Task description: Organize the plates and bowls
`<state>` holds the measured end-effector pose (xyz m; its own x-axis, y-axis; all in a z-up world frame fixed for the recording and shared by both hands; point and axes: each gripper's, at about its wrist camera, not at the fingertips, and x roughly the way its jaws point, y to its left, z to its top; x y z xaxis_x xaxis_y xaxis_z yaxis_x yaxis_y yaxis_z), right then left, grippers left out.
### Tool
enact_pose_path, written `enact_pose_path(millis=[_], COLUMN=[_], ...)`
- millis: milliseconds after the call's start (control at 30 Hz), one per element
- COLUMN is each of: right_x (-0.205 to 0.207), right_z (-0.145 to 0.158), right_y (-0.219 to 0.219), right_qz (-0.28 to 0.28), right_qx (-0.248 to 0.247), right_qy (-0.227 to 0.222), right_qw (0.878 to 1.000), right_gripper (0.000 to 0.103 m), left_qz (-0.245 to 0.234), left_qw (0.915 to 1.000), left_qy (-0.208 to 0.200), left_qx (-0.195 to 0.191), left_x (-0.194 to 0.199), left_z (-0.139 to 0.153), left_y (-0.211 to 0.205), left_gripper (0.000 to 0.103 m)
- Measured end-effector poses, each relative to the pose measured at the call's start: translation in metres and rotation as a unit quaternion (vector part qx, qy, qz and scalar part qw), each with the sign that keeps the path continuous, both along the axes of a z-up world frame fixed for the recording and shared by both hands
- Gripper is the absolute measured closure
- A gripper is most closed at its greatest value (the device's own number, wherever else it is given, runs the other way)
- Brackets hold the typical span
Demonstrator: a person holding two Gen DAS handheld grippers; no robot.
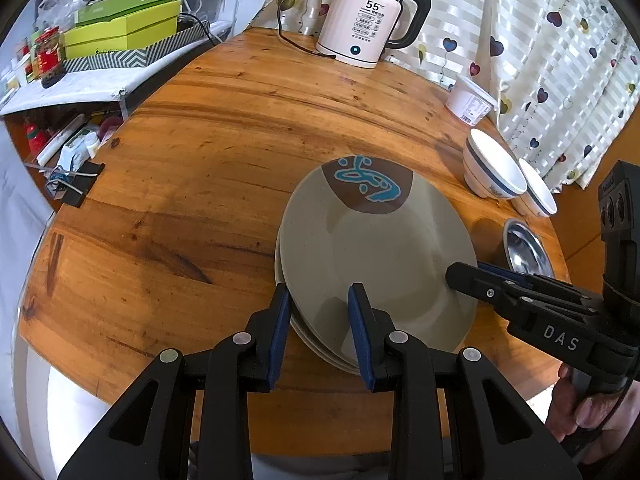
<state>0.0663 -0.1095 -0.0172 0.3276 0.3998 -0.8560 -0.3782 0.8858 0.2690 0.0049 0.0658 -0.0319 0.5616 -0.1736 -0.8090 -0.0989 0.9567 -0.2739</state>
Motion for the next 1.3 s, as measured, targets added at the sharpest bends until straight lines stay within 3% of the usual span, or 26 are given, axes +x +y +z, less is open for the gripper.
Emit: enact_pose_path(millis=[233, 1300], right_x=[-0.002, -0.003], right_z=[-0.002, 0.005], right_y=[0.002, -0.002], right_qz=[0.003, 0.02], right_qx=[-0.007, 0.003], right_qy=[-0.001, -0.022], right_qw=[1.0, 1.0], right_gripper=[0.071, 0.071], left_qz=[-0.001, 0.008], left_qw=[1.0, 0.9999], left_qy=[-0.001, -0.013], left_qx=[-0.001, 0.003], left_x=[0.0, 0.005], left_z=[0.0, 0.004], left_y=[-0.001, 0.007], left_gripper=[0.073, 0.071])
